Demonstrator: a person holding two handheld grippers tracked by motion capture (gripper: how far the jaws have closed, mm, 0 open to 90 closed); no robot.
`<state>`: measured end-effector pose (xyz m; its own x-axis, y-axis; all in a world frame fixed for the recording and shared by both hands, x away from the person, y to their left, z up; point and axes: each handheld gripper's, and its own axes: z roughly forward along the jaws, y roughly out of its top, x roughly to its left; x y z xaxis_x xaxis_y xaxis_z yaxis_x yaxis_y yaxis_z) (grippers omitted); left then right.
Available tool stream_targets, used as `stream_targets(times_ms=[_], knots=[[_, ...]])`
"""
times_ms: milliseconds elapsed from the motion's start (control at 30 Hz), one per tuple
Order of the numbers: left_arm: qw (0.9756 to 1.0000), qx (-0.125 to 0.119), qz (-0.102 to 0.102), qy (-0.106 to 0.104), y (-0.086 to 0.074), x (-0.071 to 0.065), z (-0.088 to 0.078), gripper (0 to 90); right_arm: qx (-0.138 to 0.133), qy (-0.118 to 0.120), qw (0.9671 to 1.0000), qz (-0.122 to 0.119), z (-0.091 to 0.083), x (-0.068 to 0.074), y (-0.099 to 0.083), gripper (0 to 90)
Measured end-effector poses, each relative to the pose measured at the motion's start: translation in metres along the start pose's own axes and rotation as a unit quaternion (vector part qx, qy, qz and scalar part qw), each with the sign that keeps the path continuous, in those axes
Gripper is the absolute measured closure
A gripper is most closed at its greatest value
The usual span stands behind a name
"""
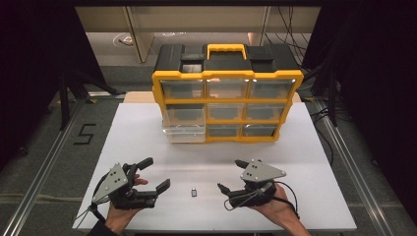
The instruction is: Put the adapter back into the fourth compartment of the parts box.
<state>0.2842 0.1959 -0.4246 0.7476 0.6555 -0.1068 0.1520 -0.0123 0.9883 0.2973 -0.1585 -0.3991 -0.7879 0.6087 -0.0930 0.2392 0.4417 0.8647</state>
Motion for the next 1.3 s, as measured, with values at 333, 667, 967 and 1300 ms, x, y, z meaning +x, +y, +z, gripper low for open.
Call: stream_targets(times_ms=[333,667,967,1300], knots=[[1.0000,0.000,0.000,-0.001,0.000,0.000,0.001,11.1,0.026,0.011,0.9996,-0.009,0.020,0.005,0.010,17.1],[1.0000,-0.003,0.000,-0.001,0.001,-0.001,0.000,11.2,0.057,0.025,0.9978,-0.022,0.042,0.012,0.016,17.3],[1.0000,-0.006,0.000,-0.001,0.001,-0.001,0.000,11.2,0.084,0.036,0.9955,-0.025,0.058,0.014,0.019,17.3],[1.0000,-0.008,-0.002,0.000,0.001,0.000,-0.001,11.1,0.116,0.044,0.9919,-0.027,0.083,0.018,0.018,17.2]])
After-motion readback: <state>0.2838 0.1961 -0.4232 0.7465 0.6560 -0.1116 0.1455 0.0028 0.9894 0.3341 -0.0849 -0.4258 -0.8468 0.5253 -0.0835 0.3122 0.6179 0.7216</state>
